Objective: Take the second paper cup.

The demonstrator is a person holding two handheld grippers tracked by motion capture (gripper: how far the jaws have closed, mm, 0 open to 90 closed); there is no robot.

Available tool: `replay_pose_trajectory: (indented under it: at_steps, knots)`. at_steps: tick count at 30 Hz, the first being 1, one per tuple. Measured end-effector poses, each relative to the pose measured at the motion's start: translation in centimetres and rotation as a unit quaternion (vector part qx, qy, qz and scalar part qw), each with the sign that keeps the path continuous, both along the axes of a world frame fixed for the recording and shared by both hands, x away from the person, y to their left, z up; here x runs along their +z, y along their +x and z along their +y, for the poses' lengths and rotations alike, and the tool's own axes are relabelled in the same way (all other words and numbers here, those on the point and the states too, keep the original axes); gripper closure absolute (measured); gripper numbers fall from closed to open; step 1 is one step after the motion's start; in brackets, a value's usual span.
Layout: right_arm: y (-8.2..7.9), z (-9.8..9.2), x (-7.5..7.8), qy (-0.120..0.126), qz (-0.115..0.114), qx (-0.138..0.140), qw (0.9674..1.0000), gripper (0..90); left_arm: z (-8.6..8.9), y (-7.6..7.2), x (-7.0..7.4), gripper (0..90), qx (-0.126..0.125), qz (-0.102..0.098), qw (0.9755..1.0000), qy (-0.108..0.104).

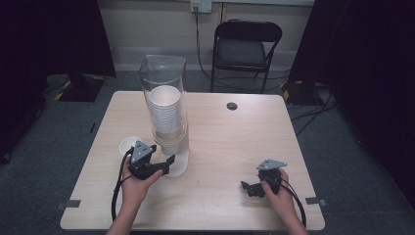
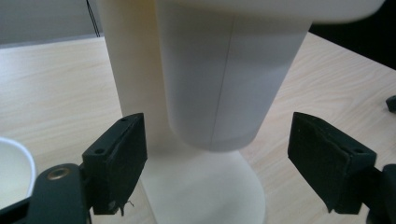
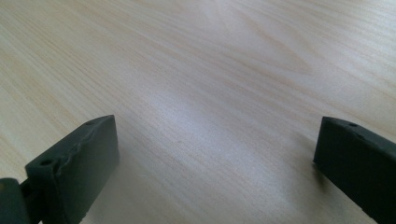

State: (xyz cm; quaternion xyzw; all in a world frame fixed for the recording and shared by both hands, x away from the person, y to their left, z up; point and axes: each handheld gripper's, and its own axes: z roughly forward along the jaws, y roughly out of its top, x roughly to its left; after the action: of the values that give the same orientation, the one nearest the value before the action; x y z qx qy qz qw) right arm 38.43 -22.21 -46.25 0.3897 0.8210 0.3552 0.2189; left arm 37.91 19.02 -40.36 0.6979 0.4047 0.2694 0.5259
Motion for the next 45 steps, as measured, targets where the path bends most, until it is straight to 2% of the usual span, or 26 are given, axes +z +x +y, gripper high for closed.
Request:
replay_pose_trajectory:
  at_steps: [2, 4, 8, 18, 21, 23, 25, 30, 33, 35, 36, 37, 39, 40, 45]
  knots:
    - [0.0, 0.0, 0.0, 0.0, 0.0, 0.0, 1.0, 0.0, -0.1, 0.2, 0.3, 19.8, 0.004, -0.003, 1.0, 0.004]
    - [0.0, 0.0, 0.0, -0.001, 0.0, 0.0, 1.0, 0.0, -0.2, 0.4, 0.4, 20.1, 0.006, -0.007, 0.9999, -0.004]
    - [0.0, 0.0, 0.0, -0.001, 0.0, 0.0, 1.0, 0.0, -0.4, 0.8, 0.5, 20.2, 0.012, -0.017, 0.9998, -0.001]
    - [0.0, 0.0, 0.0, -0.001, 0.0, 0.0, 1.0, 0.0, -1.2, 1.7, 0.4, 20.7, 0.017, -0.024, 0.9996, 0.0]
    - [0.0, 0.0, 0.0, -0.001, 0.0, 0.0, 1.0, 0.0, -1.4, 1.8, 0.3, 21.3, 0.019, -0.038, 0.9991, -0.007]
    - [0.0, 0.0, 0.0, -0.001, 0.0, 0.0, 1.0, 0.0, -1.5, 1.8, 0.4, 21.8, 0.024, -0.042, 0.9988, -0.001]
    - [0.0, 0.0, 0.0, -0.001, 0.0, 0.0, 1.0, 0.0, -1.6, 1.7, 0.6, 22.6, 0.025, -0.048, 0.9985, -0.005]
    - [0.0, 0.0, 0.0, -0.001, 0.0, 0.001, 1.0, 0.0, -1.5, 1.8, 0.6, 26.2, 0.017, -0.049, 0.9986, -0.008]
    - [0.0, 0.0, 0.0, -0.001, 0.0, 0.001, 1.0, 0.0, -1.5, 1.8, 0.6, 29.5, 0.009, -0.05, 0.9987, 0.001]
    - [0.0, 0.0, 0.0, -0.001, 0.0, 0.001, 1.0, 0.0, -1.6, 1.9, 0.5, 29.9, 0.006, -0.05, 0.9987, -0.004]
    - [0.0, 0.0, 0.0, -0.001, 0.0, 0.001, 1.0, 0.0, -1.6, 1.9, 0.5, 30.3, 0.005, -0.05, 0.9987, -0.002]
    - [0.0, 0.0, 0.0, -0.001, 0.0, 0.001, 1.0, 0.0, -1.6, 1.9, 0.5, 30.9, 0.005, -0.048, 0.9988, 0.01]
    - [0.0, 0.0, 0.0, -0.001, 0.0, 0.001, 1.0, 0.0, -1.7, 2.0, 0.4, 31.2, 0.006, -0.047, 0.9989, 0.005]
    - [0.0, 0.0, 0.0, -0.001, 0.0, 0.001, 1.0, 0.0, -1.6, 2.0, 0.4, 31.5, 0.001, -0.046, 0.9988, 0.017]
    - [0.0, 0.0, 0.0, -0.001, 0.0, 0.001, 1.0, 0.0, -1.8, 2.1, 0.2, 32.6, 0.009, -0.047, 0.9987, 0.02]
